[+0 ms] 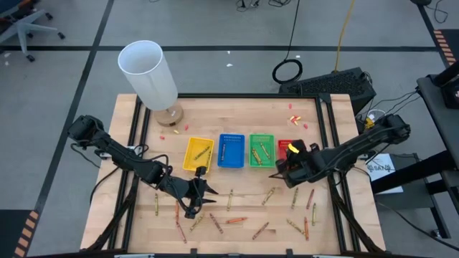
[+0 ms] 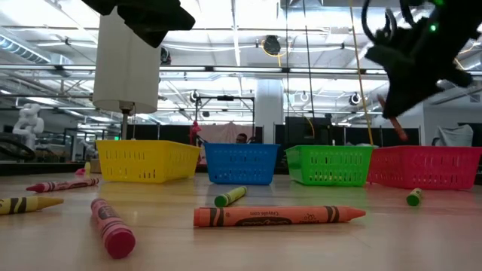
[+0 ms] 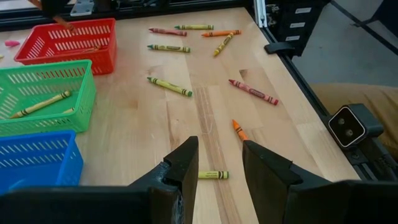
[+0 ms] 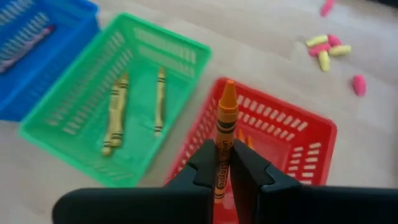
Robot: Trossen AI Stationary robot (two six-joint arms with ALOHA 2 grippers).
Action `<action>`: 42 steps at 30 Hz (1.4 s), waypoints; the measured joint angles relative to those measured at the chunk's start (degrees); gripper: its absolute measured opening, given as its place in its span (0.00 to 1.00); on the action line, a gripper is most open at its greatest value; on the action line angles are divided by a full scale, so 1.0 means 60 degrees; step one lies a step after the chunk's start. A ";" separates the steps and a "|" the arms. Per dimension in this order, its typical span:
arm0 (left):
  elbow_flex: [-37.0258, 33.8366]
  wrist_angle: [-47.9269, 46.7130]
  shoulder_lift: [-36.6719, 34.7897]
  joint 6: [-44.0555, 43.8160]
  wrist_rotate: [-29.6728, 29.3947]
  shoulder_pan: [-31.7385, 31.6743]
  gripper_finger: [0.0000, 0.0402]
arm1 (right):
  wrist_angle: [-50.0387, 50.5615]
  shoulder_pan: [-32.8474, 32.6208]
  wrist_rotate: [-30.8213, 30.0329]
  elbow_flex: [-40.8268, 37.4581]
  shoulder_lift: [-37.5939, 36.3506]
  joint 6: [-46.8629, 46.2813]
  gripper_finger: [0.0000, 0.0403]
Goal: Sort crayons
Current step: Put the orange crayon into the red bin, then put the red crayon into the blue bin
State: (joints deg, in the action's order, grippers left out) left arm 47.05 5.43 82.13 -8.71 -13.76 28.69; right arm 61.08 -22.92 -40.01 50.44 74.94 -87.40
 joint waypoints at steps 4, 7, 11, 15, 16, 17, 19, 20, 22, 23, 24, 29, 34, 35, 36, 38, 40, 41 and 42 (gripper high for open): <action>0.0000 -0.0003 0.0000 -0.0001 0.0000 0.0000 0.31 | -0.0338 -0.0004 0.0701 -0.0576 0.0004 -0.0546 0.03; 0.0000 0.0001 -0.0001 -0.0004 0.0003 0.0000 0.31 | -0.0394 -0.0004 0.1012 -0.0848 0.0004 -0.0883 0.03; 0.0000 0.0001 -0.0003 -0.0004 0.0004 0.0000 0.31 | -0.0472 -0.0004 0.1189 -0.1110 0.0004 -0.1123 0.03; 0.0000 0.0001 0.0000 -0.0006 0.0004 0.0000 0.31 | -0.0710 -0.0004 0.1195 -0.1434 0.0004 -0.1464 0.06; 0.0000 0.0002 -0.0001 -0.0006 0.0004 0.0000 0.31 | -0.0772 -0.0004 0.1195 -0.1503 0.0004 -0.1544 0.07; 0.0000 0.0004 0.0000 -0.0007 0.0004 0.0000 0.31 | -0.0824 -0.0004 0.1195 -0.1561 0.0004 -0.1569 0.09; 0.0000 0.0004 0.0000 -0.0007 0.0004 0.0000 0.31 | -0.0868 -0.0004 0.1195 -0.1628 0.0004 -0.1555 0.12; 0.0000 0.0008 0.0000 -0.0007 0.0004 0.0000 0.31 | -0.0874 -0.0004 0.1192 -0.1639 0.0004 -0.1548 0.13; 0.0000 0.0007 0.0000 -0.0011 0.0004 0.0000 0.31 | -0.0875 -0.0004 0.1186 -0.1640 0.0004 -0.1530 0.16; 0.0000 0.0008 0.0000 -0.0011 0.0004 0.0000 0.31 | -0.0877 -0.0004 0.1174 -0.1640 0.0004 -0.1504 0.18; 0.0000 0.0008 0.0000 -0.0011 0.0004 0.0000 0.31 | -0.0875 -0.0004 0.1162 -0.1640 0.0004 -0.1489 0.19; 0.0000 0.0008 0.0000 -0.0011 0.0004 0.0000 0.31 | -0.0871 -0.0009 0.0954 -0.1640 -0.0009 -0.1232 0.25; 0.0000 0.0008 0.0000 -0.0015 0.0004 0.0000 0.31 | -0.0936 -0.0389 0.0061 -0.1131 -0.0058 -0.0469 0.27; -0.0001 0.0008 0.0000 -0.0015 0.0004 0.0000 0.31 | -0.0932 -0.0545 -0.0209 -0.0925 -0.0055 -0.0223 0.27; -0.0001 0.0005 0.0000 -0.0024 0.0004 0.0000 0.31 | -0.0950 -0.0690 -0.0509 -0.0689 -0.0055 0.0070 0.27; -0.0002 0.0001 0.0000 -0.0171 0.0004 0.0000 0.31 | -0.1135 -0.1014 -0.1157 -0.0205 -0.0058 0.0820 0.27; 0.0000 0.0001 0.0000 -0.0258 0.0004 0.0000 0.31 | -0.1558 -0.1347 -0.1664 0.0230 -0.0058 0.1989 0.26; 0.0000 0.0001 0.0000 -0.0255 0.0004 0.0000 0.31 | -0.1894 -0.1525 -0.1842 0.0396 -0.0058 0.2683 0.26; 0.0000 0.0001 -0.0002 -0.0260 0.0004 0.0000 0.31 | -0.2378 -0.1679 -0.1918 0.0512 -0.0064 0.3444 0.26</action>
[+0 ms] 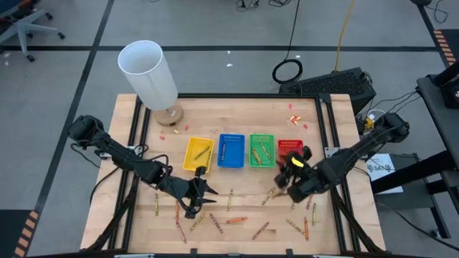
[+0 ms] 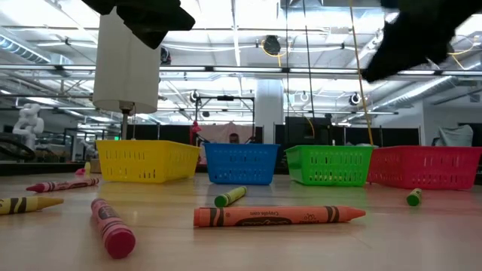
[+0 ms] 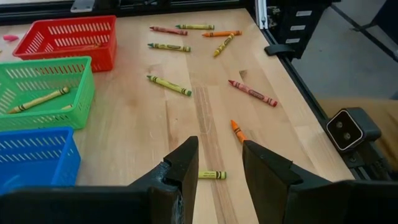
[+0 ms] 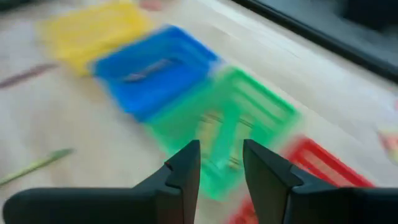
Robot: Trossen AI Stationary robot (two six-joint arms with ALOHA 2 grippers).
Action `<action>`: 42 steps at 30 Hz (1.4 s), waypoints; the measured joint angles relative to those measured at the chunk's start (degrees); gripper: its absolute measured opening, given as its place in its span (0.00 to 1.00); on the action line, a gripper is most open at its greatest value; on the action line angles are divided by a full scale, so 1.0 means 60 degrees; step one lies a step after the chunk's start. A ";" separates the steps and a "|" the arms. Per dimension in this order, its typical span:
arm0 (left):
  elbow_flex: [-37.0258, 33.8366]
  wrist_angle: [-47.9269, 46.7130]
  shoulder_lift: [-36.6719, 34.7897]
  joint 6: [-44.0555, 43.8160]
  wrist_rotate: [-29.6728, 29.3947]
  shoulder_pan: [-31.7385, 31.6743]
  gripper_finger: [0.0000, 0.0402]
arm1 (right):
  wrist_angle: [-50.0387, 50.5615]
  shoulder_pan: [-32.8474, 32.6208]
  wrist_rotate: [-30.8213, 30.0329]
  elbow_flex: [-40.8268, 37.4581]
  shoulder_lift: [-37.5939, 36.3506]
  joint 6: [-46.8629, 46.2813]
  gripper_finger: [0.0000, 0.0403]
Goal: Sort crayons
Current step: Put the red crayon into the blue bin
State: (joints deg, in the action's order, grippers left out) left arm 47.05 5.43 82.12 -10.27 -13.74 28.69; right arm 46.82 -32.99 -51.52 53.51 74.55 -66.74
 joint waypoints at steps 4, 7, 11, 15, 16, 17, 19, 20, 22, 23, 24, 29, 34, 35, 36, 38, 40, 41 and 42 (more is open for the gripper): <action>0.0000 0.0004 0.0002 -0.0411 -0.0007 0.0000 0.31 | -0.2394 -0.0616 0.0166 0.0063 0.0054 0.3322 0.26; 0.0000 0.0002 0.0000 -0.0499 -0.0017 0.0000 0.31 | -0.3607 -0.1079 0.0363 0.0063 0.0314 0.5037 0.26; -0.0002 0.0001 0.0008 -0.0505 -0.0060 0.0033 0.31 | -0.4062 -0.1500 0.0378 0.0063 0.0803 0.6124 0.26; -0.0004 -0.0016 0.0256 -0.0500 -0.0142 0.0202 0.31 | -0.4049 -0.1591 0.0356 0.0063 0.1328 0.6516 0.26; -0.0004 -0.0011 0.0347 -0.0504 -0.0181 0.0255 0.31 | -0.4049 -0.1591 0.0344 0.0063 0.1459 0.6532 0.26; -0.0004 0.0014 0.0439 -0.0513 -0.0250 0.0303 0.31 | -0.4049 -0.1585 0.0337 0.0063 0.1580 0.6533 0.26; -0.0004 0.0036 0.0687 -0.0692 -0.0305 0.0351 0.31 | -0.4060 -0.1529 0.0267 0.0063 0.1805 0.6643 0.26; -0.0004 0.0021 0.0826 -0.0743 -0.0329 0.0366 0.31 | -0.4091 -0.1493 0.0203 0.0063 0.1917 0.6685 0.26; -0.0004 0.0008 0.1108 -0.0803 -0.0359 0.0368 0.31 | -0.4180 -0.1435 0.0105 0.0063 0.2065 0.6682 0.26; -0.0004 0.0011 0.1252 -0.0946 -0.0372 0.0368 0.31 | -0.4228 -0.1411 0.0101 0.0063 0.2102 0.6648 0.26; -0.0004 0.0011 0.1388 -0.1046 -0.0375 0.0368 0.31 | -0.4275 -0.1397 0.0101 0.0063 0.2135 0.6560 0.26; -0.0007 -0.0096 0.1828 -0.1253 -0.0607 0.0494 0.31 | -0.4648 -0.1370 0.0100 0.0063 0.2155 0.6043 0.26; -0.0007 -0.0596 0.1802 -0.2019 -0.0777 0.0827 0.31 | -0.5159 -0.1374 0.0117 0.0059 0.2155 0.5665 0.26; -0.0007 -0.0779 0.1779 -0.2212 -0.0836 0.0923 0.31 | -0.5297 -0.1374 0.0127 0.0059 0.2155 0.5668 0.26; -0.0005 -0.0949 0.1760 -0.2388 -0.0867 0.1007 0.31 | -0.5425 -0.1378 0.0127 0.0059 0.2155 0.5664 0.26; -0.0001 -0.1457 0.1754 -0.2775 -0.0874 0.1192 0.31 | -0.5605 -0.1388 0.0186 0.0059 0.2155 0.5632 0.26; -0.0004 -0.2064 0.1757 -0.3191 -0.0871 0.1353 0.31 | -0.5754 -0.1388 0.0379 0.0059 0.2155 0.5630 0.26; -0.0004 -0.2301 0.1757 -0.3297 -0.0874 0.1429 0.31 | -0.5828 -0.1392 0.0389 0.0059 0.2155 0.5629 0.26; -0.0004 -0.2534 0.1757 -0.3434 -0.0874 0.1507 0.31 | -0.5866 -0.1392 0.0396 0.0059 0.2155 0.5632 0.26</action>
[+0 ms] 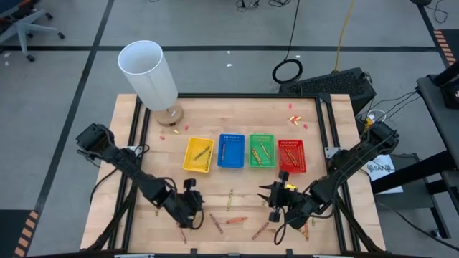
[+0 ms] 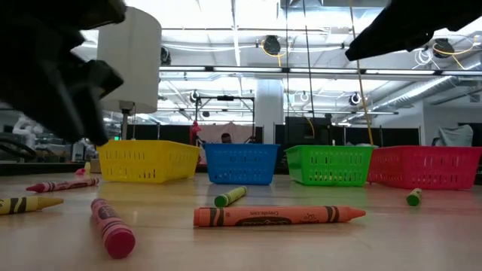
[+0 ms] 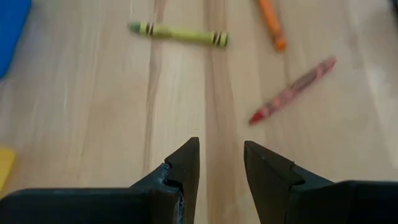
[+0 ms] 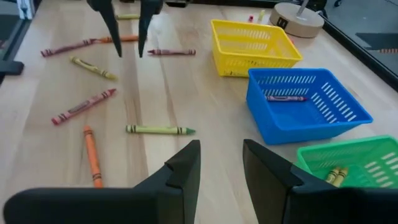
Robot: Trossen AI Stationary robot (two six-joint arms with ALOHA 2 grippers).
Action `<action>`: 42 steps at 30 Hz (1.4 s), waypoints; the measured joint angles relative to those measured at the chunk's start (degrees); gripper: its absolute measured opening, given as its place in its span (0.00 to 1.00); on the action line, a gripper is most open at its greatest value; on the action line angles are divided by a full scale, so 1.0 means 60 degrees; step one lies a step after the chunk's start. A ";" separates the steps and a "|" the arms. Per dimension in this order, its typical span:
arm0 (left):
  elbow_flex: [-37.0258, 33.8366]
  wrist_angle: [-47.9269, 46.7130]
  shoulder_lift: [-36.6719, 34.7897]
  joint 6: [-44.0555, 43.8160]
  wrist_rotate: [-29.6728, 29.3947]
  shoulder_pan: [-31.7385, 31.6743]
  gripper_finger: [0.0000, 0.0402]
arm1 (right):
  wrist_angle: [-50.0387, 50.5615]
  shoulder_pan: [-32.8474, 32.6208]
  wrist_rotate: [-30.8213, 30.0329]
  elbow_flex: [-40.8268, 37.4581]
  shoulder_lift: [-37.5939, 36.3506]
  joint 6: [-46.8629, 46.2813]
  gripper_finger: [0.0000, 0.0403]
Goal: Sort crayons
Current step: Put the red crayon into the blue bin
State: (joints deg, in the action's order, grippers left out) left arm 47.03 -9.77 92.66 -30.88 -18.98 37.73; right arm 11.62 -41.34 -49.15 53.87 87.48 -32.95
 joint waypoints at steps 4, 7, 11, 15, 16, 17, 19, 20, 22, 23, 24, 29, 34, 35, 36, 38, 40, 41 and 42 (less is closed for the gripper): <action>0.0000 -0.0643 0.0000 -0.0050 0.0187 0.0198 0.31 | -0.0039 0.0000 -0.0006 -0.0002 0.0064 0.0005 0.26; 0.0004 -0.0919 0.0000 0.0022 0.0575 0.0242 0.31 | -0.0044 0.0000 -0.0007 -0.0004 0.0058 0.0029 0.26; 0.0004 -0.1367 0.0000 0.0012 0.1081 0.0237 0.31 | -0.0041 0.0000 -0.0018 -0.0004 0.0062 0.0059 0.26; 0.0004 -0.1894 0.0000 -0.0362 0.1140 0.0344 0.31 | -0.0041 0.0000 -0.0022 -0.0004 0.0062 0.0115 0.26; 0.0004 -0.1930 0.0000 -0.0509 0.1132 0.0388 0.31 | -0.0044 0.0000 -0.0028 -0.0004 0.0062 0.0117 0.26; 0.0004 -0.1928 0.0000 -0.0544 0.1131 0.0431 0.31 | -0.0041 0.0000 -0.0029 -0.0004 0.0062 0.0117 0.26; 0.0004 -0.1976 0.0000 -0.0541 0.1117 0.0497 0.31 | -0.0041 0.0000 -0.0029 -0.0004 0.0062 0.0120 0.26; 0.0004 -0.2029 0.0000 -0.0525 0.1118 0.0504 0.31 | -0.0041 0.0000 -0.0030 -0.0004 0.0062 0.0116 0.26; 0.0004 -0.2108 0.0000 -0.0484 0.1118 0.0493 0.31 | -0.0041 0.0000 -0.0033 -0.0004 0.0062 0.0117 0.26; 0.0004 -0.2170 0.0000 -0.0484 0.1121 0.0493 0.31 | -0.0041 0.0000 -0.0033 -0.0004 0.0062 0.0117 0.26; 0.0004 -0.2269 0.0000 -0.0484 0.1122 0.0486 0.31 | -0.0041 0.0000 -0.0033 -0.0004 0.0062 0.0117 0.26; 0.0007 -0.2569 0.0000 0.0138 0.1273 0.0493 0.31 | -0.0035 0.0004 -0.0040 -0.0004 0.0062 0.0138 0.26; 0.0007 -0.2899 0.0000 0.1665 0.1257 0.0453 0.31 | -0.0037 0.0007 -0.0044 -0.0004 0.0062 0.0139 0.26; 0.0007 -0.2917 0.0000 0.1856 0.1205 0.0453 0.31 | -0.0035 0.0007 -0.0044 -0.0004 0.0062 0.0142 0.26; 0.0007 -0.2930 0.0000 0.2060 0.1150 0.0453 0.31 | -0.0037 0.0007 -0.0044 -0.0004 0.0062 0.0140 0.26; 0.0007 -0.2988 0.0000 0.2426 0.1148 0.0453 0.31 | -0.0036 0.0007 -0.0044 -0.0004 0.0062 0.0145 0.26; 0.0108 -0.3192 0.0000 0.2713 0.1140 0.0453 0.31 | -0.0033 0.0007 -0.0044 -0.0004 0.0062 0.0174 0.26; 0.0254 -0.3469 0.0000 0.2770 0.1134 0.0453 0.31 | -0.0035 0.0007 -0.0044 -0.0004 0.0062 0.0177 0.26; 0.0433 -0.3850 0.0000 0.2785 0.1123 0.0453 0.31 | -0.0033 0.0007 -0.0044 -0.0004 0.0062 0.0178 0.26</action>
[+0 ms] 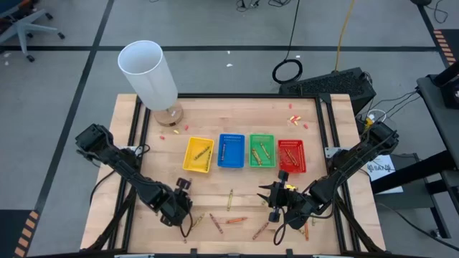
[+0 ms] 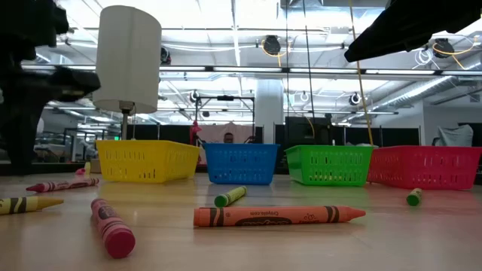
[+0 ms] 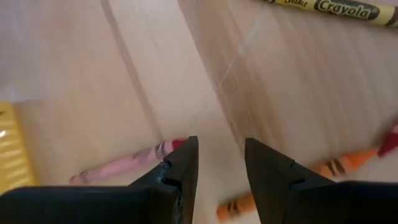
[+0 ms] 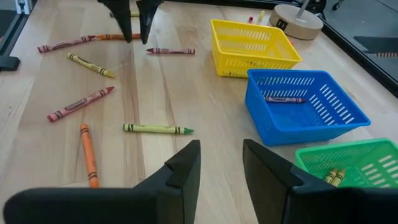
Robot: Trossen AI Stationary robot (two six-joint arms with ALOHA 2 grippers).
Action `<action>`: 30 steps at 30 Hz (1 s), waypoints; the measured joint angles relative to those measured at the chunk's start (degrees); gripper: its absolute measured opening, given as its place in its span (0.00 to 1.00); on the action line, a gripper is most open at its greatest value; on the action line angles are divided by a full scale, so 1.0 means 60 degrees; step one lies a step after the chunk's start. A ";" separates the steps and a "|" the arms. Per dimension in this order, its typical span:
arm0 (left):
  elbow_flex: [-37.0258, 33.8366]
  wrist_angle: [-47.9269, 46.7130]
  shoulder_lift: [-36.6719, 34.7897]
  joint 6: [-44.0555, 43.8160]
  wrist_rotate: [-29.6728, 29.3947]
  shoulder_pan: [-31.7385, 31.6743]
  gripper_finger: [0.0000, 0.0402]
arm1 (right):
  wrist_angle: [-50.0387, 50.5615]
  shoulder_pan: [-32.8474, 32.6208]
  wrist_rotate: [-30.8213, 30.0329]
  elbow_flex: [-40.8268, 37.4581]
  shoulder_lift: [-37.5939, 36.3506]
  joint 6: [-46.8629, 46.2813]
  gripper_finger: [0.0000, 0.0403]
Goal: Sort crayons
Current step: Put the red crayon into the blue bin
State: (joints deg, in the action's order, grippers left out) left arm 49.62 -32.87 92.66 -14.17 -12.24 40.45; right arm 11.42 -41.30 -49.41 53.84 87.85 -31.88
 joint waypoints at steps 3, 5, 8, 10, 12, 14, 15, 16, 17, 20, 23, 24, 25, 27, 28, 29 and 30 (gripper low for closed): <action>0.0720 -0.1696 0.0000 0.0381 -0.0409 -0.0011 0.31 | 0.0007 0.0000 -0.0004 0.0000 0.0000 0.0024 0.26; 0.1195 -0.2494 -0.0006 0.1018 -0.1269 -0.0011 0.31 | 0.0011 0.0000 -0.0004 0.0000 0.0000 0.0040 0.26; 0.1455 -0.2759 -0.0007 0.2421 -0.2263 -0.0046 0.31 | 0.0015 0.0000 -0.0004 0.0000 0.0000 0.0087 0.26; 0.1461 -0.2606 -0.0007 0.3482 -0.2299 -0.0119 0.31 | 0.0015 0.0000 -0.0004 0.0000 0.0000 0.0082 0.26; 0.1438 -0.2560 -0.0007 0.4291 -0.1975 -0.0227 0.31 | 0.0011 0.0000 -0.0004 0.0000 0.0000 0.0080 0.26; 0.1329 -0.2623 -0.0007 0.4971 -0.1512 -0.0392 0.31 | 0.0011 0.0000 -0.0004 0.0000 0.0000 0.0076 0.26; 0.1297 -0.2669 0.0000 0.5321 -0.1324 -0.0471 0.31 | 0.0011 0.0000 -0.0004 0.0000 0.0000 0.0080 0.26; 0.1277 -0.2654 0.0000 0.5692 -0.1219 -0.0540 0.31 | 0.0013 0.0000 -0.0004 0.0000 0.0000 0.0086 0.26; 0.1275 -0.2617 0.0000 0.6093 -0.1149 -0.0599 0.31 | 0.0016 0.0000 -0.0004 0.0000 0.0000 0.0091 0.26; 0.1268 -0.2585 0.0000 0.7341 -0.0701 -0.0762 0.31 | 0.0047 0.0000 -0.0004 0.0000 0.0000 0.0109 0.26; 0.1268 -0.2570 0.0000 0.8460 -0.0431 -0.0903 0.31 | 0.0044 0.0000 -0.0004 0.0000 0.0000 0.0109 0.26; 0.1268 -0.2562 0.0000 0.8769 -0.0431 -0.0945 0.31 | 0.0044 0.0000 -0.0004 0.0000 0.0000 0.0109 0.26; 0.1264 -0.2528 0.0000 0.9000 -0.0435 -0.0980 0.31 | 0.0044 0.0000 -0.0004 0.0000 0.0000 0.0109 0.26; 0.1264 -0.2303 0.0000 0.9291 -0.0439 -0.1075 0.31 | 0.0040 0.0000 -0.0004 0.0000 0.0000 0.0109 0.26; 0.1264 -0.2171 0.0000 0.9423 -0.0435 -0.1123 0.31 | 0.0040 0.0000 -0.0004 0.0000 0.0000 0.0109 0.26; 0.1264 -0.2060 0.0000 0.9481 -0.0435 -0.1165 0.31 | 0.0040 0.0000 -0.0004 0.0000 0.0000 0.0109 0.26; 0.1247 -0.1964 0.0001 0.9501 -0.0433 -0.1189 0.31 | 0.0036 0.0000 -0.0004 0.0000 0.0000 0.0112 0.26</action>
State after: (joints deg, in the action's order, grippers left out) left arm 57.11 -44.66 92.67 42.84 -14.84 33.31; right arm 11.64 -41.30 -49.43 53.84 87.85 -31.21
